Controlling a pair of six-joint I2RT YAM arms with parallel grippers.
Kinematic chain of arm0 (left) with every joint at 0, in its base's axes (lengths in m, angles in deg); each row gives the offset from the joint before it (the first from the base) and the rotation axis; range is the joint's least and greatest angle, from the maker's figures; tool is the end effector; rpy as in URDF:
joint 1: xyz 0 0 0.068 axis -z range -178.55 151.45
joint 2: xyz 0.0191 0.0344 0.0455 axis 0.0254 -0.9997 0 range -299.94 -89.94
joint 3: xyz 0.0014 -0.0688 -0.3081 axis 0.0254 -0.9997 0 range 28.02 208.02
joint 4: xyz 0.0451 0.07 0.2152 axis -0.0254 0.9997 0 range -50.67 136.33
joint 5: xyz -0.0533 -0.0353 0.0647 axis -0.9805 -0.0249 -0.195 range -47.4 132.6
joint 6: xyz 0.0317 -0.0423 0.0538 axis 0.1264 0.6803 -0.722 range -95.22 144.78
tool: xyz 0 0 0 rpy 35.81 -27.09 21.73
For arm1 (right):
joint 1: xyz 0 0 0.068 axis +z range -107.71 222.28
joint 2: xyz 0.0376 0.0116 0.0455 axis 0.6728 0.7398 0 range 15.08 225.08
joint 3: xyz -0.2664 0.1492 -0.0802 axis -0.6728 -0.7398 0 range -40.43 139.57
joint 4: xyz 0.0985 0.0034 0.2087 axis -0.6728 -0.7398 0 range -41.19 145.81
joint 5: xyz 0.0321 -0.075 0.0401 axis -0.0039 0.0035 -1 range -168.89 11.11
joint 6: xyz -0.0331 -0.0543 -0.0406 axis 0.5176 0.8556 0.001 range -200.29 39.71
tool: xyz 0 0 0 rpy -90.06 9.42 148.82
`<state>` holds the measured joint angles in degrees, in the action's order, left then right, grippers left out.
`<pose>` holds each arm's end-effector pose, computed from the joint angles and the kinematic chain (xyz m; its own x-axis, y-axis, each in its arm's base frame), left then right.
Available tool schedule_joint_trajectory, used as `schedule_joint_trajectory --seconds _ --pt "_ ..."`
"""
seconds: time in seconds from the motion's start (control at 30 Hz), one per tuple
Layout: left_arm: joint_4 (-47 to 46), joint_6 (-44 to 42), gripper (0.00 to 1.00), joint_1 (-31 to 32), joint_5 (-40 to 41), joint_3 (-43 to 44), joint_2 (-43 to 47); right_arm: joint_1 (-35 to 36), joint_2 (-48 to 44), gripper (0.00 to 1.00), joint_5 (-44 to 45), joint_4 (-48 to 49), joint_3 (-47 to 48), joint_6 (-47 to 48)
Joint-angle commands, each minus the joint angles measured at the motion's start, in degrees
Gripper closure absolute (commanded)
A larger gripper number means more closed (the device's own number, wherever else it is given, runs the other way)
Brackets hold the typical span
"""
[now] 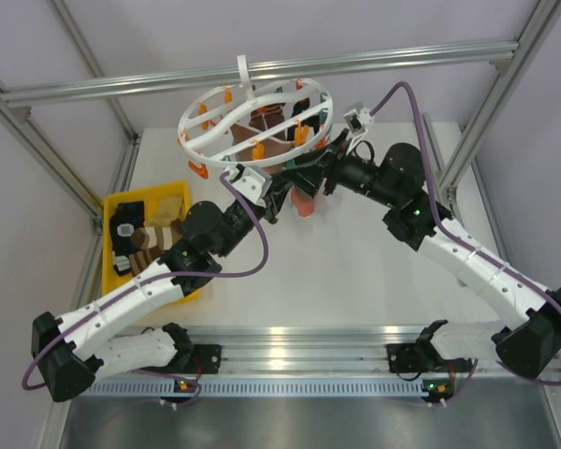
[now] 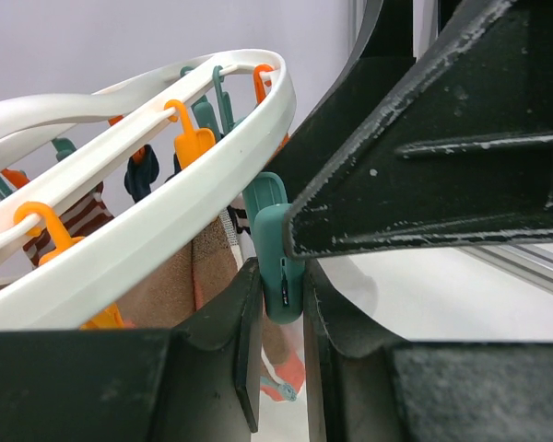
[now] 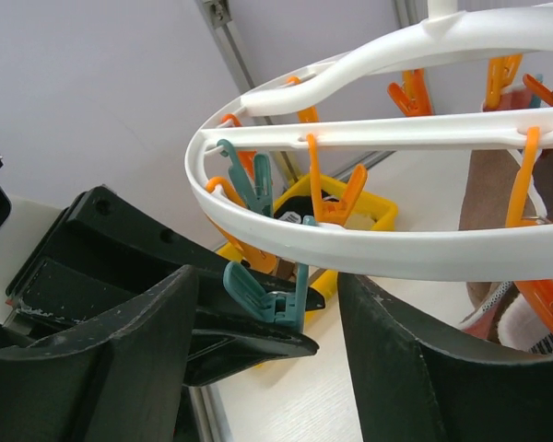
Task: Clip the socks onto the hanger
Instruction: Open the clamp at the hanger.
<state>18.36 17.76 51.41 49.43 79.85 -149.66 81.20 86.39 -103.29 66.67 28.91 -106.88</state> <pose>0.1450 -0.1608 0.4409 0.2283 -0.0830 -0.9700 0.6626 0.7433 0.0924 0.1901 0.1872 0.4783 -0.2907 0.2892 -0.9120 -0.8494 0.3608 0.3852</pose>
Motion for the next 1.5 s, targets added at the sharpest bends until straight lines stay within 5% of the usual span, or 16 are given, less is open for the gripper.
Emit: schedule_joint_trajectory --seconds 0.0,0.2,0.37,0.47,0.63,0.83,0.93,0.97,1.07,1.33,1.47 --pt "-2.67 -0.09 1.00 1.46 -9.81 -0.68 0.84 -0.24 0.23 0.39 1.81 4.97 0.09 0.57" --pt "-1.62 0.08 1.00 1.37 -10.35 0.02 0.22 0.20 0.67 0.51 1.90 4.09 0.62 1.98" --pt "-1.00 0.08 1.00 1.37 -10.35 0.46 -0.30 0.46 0.50 0.34 0.68 4.17 0.27 1.63" --pt "-1.00 0.26 1.00 1.37 -10.26 0.55 -0.39 0.81 0.41 0.34 0.06 4.09 0.18 1.80" --pt "-0.74 0.35 1.00 1.37 -10.79 0.90 -0.66 0.99 1.11 0.40 2.17 2.60 0.44 3.29" --pt "0.23 0.79 1.00 1.37 -12.01 1.51 -0.66 0.99 1.38 0.59 3.31 2.07 0.71 3.82" --pt "1.11 0.96 0.91 1.37 -12.28 1.69 -0.31 0.99 1.47 0.78 3.05 1.37 1.23 4.09" --pt "2.15 0.96 0.76 1.46 -12.28 1.78 -0.04 0.99 1.38 0.80 2.96 1.28 1.32 4.09" --pt "4.79 0.17 0.55 1.46 -14.38 1.69 2.93 0.90 1.20 0.92 2.70 0.75 1.58 4.35" --pt "23.67 0.52 0.51 1.37 -14.74 3.18 11.90 0.37 0.76 1.00 2.08 -0.13 1.15 4.00" --pt "32.12 2.98 0.52 -5.19 -19.21 5.38 15.68 0.20 0.67 1.00 1.99 -0.57 0.62 3.39"
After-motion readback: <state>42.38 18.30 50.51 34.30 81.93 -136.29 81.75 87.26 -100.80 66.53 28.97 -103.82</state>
